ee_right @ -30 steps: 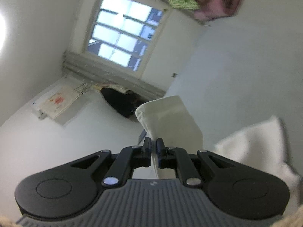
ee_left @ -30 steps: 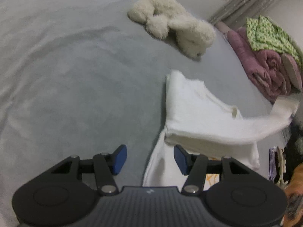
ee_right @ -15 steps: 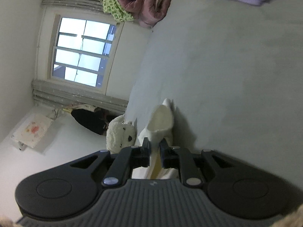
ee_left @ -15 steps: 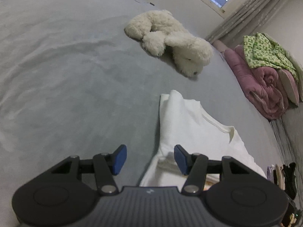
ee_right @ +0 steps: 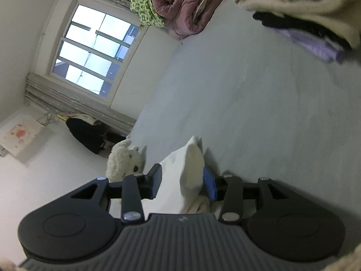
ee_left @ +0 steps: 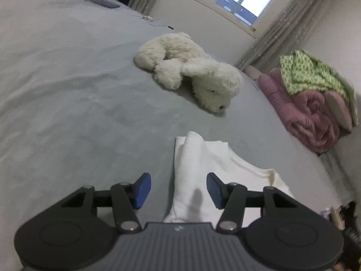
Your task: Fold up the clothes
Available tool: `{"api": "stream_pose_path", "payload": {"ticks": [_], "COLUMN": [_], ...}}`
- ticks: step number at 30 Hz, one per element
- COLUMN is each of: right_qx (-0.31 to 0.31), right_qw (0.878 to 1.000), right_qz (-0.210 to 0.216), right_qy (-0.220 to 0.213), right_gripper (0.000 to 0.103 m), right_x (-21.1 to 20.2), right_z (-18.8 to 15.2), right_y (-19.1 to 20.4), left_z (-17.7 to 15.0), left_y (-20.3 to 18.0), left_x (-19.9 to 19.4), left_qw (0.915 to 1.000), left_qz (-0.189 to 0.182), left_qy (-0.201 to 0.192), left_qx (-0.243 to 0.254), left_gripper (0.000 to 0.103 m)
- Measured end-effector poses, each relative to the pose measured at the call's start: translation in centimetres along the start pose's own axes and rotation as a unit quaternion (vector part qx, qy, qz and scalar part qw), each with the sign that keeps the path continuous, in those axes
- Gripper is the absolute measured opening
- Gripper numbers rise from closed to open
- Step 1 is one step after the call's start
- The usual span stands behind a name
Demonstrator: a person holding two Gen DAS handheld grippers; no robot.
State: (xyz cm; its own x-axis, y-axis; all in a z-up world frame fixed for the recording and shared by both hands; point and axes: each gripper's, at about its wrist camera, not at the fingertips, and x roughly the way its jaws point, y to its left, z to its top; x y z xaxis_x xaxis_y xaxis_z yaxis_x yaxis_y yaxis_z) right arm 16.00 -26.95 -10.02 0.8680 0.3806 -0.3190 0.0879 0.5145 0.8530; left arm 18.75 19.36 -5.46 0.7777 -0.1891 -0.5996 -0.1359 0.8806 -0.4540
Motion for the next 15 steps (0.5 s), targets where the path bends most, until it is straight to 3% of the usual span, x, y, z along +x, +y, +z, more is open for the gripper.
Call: {"api": "stream_pose_path", "payload": {"ticks": [3, 5, 7, 11, 15], "right_qx": [-0.032, -0.063, -0.093, -0.146, -0.209], "right_qw": [0.999, 0.997, 0.994, 0.989, 0.977], "right_qz": [-0.023, -0.037, -0.051, -0.032, -0.039], "right_qy": [0.008, 0.011, 0.014, -0.013, -0.008], "right_gripper": [0.038, 0.012, 0.004, 0.003, 0.003], "right_x": [0.6, 0.9, 1.3, 0.8, 1.8], "right_z": [0.0, -0.3, -0.7, -1.3, -2.0], "right_y": [0.5, 1.0, 1.5, 3.1, 4.8], "left_z": [-0.1, -0.3, -0.8, -1.0, -1.0], "left_y": [-0.1, -0.2, 0.0, 1.1, 2.3], "left_x": [1.0, 1.4, 1.1, 0.2, 0.2], "left_qw": [1.0000, 0.9998, 0.9992, 0.9963, 0.9956], "left_qz": [-0.006, -0.015, -0.023, -0.037, -0.009], "left_qy": [-0.005, -0.011, -0.030, -0.068, -0.080], "left_qx": [-0.002, -0.006, -0.010, -0.038, -0.048], "left_gripper": [0.037, 0.013, 0.008, 0.007, 0.002]}}
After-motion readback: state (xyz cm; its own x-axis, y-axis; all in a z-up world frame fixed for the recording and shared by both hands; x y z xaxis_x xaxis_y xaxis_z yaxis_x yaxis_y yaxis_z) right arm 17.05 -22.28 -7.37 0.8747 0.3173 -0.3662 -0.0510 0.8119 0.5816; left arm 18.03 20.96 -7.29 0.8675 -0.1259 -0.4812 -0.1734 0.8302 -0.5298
